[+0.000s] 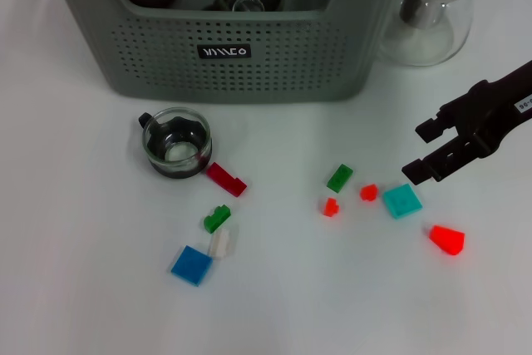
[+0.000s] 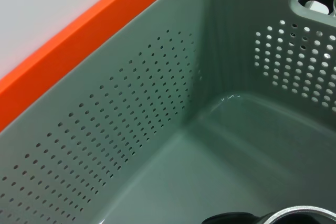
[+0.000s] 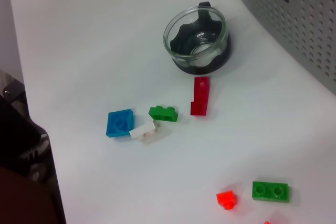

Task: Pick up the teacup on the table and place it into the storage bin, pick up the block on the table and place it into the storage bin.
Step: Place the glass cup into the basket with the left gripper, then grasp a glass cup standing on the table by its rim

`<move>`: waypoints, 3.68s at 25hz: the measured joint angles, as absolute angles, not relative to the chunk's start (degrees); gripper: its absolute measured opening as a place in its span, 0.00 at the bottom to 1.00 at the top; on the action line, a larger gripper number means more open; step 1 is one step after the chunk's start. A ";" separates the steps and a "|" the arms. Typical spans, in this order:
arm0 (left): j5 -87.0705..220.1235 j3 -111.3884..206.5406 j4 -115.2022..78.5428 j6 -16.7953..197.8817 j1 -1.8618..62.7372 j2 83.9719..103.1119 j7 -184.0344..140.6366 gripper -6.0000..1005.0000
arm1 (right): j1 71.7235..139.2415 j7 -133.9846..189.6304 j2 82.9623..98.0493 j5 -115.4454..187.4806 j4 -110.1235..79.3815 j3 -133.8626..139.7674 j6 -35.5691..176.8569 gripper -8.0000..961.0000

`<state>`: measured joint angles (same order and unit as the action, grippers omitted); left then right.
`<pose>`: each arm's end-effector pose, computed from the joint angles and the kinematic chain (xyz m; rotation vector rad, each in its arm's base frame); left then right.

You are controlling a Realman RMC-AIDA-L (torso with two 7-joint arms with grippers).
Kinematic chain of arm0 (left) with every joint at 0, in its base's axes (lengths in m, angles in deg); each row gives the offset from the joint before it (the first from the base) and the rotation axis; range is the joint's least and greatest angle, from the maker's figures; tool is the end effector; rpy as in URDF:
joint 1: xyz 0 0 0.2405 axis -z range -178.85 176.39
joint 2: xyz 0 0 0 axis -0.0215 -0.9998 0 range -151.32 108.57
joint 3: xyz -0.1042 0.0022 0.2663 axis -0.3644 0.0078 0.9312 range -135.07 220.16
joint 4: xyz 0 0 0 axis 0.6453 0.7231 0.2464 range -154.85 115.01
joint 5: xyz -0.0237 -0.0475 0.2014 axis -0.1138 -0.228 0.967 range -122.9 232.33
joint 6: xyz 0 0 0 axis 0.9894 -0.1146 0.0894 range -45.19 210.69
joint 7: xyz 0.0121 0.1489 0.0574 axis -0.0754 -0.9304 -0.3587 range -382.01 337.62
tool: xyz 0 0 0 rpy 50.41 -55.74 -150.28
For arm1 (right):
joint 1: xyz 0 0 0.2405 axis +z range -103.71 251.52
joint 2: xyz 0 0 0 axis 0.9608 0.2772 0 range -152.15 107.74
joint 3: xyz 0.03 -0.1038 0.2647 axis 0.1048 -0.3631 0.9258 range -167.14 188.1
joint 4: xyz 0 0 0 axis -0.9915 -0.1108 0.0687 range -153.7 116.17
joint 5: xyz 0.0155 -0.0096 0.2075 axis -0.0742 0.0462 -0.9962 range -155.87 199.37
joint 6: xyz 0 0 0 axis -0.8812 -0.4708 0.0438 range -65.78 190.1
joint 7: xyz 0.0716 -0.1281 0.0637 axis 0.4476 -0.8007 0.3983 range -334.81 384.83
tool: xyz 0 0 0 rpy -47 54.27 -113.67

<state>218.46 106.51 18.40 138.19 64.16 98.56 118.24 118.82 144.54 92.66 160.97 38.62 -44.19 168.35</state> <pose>-0.1321 0.5131 -0.0544 -2.3845 -0.5664 0.3698 0.2076 0.3756 0.0071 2.9849 -0.8558 0.2423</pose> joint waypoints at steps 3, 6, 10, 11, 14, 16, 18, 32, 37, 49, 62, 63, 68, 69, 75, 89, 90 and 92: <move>218.46 106.53 18.42 138.19 64.15 98.58 118.22 0.07 | 118.82 144.54 92.67 160.97 38.63 -44.19 168.34 0.95; 218.46 106.53 18.48 138.19 64.08 98.59 118.21 0.07 | 118.82 144.54 92.67 160.96 38.63 -44.19 168.34 0.95; 218.46 106.53 18.67 138.19 63.99 98.67 118.12 0.23 | 118.82 144.54 92.66 160.97 38.62 -44.19 168.35 0.95; 218.46 106.53 18.79 138.19 63.89 98.68 118.10 0.30 | 118.82 144.54 92.66 160.96 38.62 -44.19 168.35 0.95; 218.46 106.50 19.66 138.48 63.46 98.69 118.03 0.37 | 118.82 144.54 92.66 160.96 38.62 -44.19 168.34 0.95; 218.45 106.45 20.72 138.93 63.19 98.69 118.05 0.41 | 118.82 144.54 92.66 160.96 38.63 -44.19 168.32 0.95; 218.46 106.30 22.52 139.90 62.77 98.69 118.14 0.48 | 118.82 144.54 92.66 160.96 38.62 -44.19 168.32 0.95; 218.15 104.68 39.52 150.59 59.13 97.82 119.17 0.77 | 118.73 144.48 92.33 160.96 38.81 -44.03 168.32 0.95; 216.55 99.81 46.28 156.30 57.82 98.12 117.80 0.77 | 118.73 144.42 92.09 160.97 38.77 -43.76 168.18 0.95; 179.39 88.24 66.03 185.09 45.36 96.91 97.12 0.76 | 118.70 143.85 92.14 160.87 38.62 -43.69 167.20 0.95; 188.14 98.83 75.89 195.15 29.57 102.32 82.06 0.74 | 118.64 144.41 92.81 160.57 38.12 -43.05 166.03 0.95; 190.50 100.00 75.74 194.28 29.18 102.62 81.35 0.74 | 118.64 144.47 92.84 160.56 37.94 -42.98 165.84 0.95; 200.72 109.56 70.99 187.01 28.59 102.99 80.65 0.73 | 118.64 145.23 93.27 160.52 37.61 -42.96 165.44 0.95; 202.32 111.33 69.74 185.23 28.59 103.00 80.63 0.72 | 118.64 145.32 93.39 160.52 37.59 -42.95 165.44 0.95; 207.35 116.91 63.70 177.51 29.29 103.04 80.75 0.70 | 118.75 145.66 93.61 160.54 37.07 -42.96 165.05 0.95; 213.36 121.94 53.54 167.20 31.30 103.07 82.53 0.66 | 118.50 145.69 93.64 160.69 37.04 -42.95 164.59 0.95; 213.35 122.08 53.41 167.07 31.25 103.09 82.54 0.66 | 118.48 145.68 93.64 160.71 37.04 -42.95 164.56 0.95; 213.35 122.49 52.89 166.82 31.21 103.13 82.52 0.65 | 118.43 145.68 93.64 160.75 37.04 -42.96 164.50 0.95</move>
<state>213.35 122.49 52.89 166.82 31.21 103.13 82.52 118.43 145.68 93.64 160.75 37.04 -42.96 164.50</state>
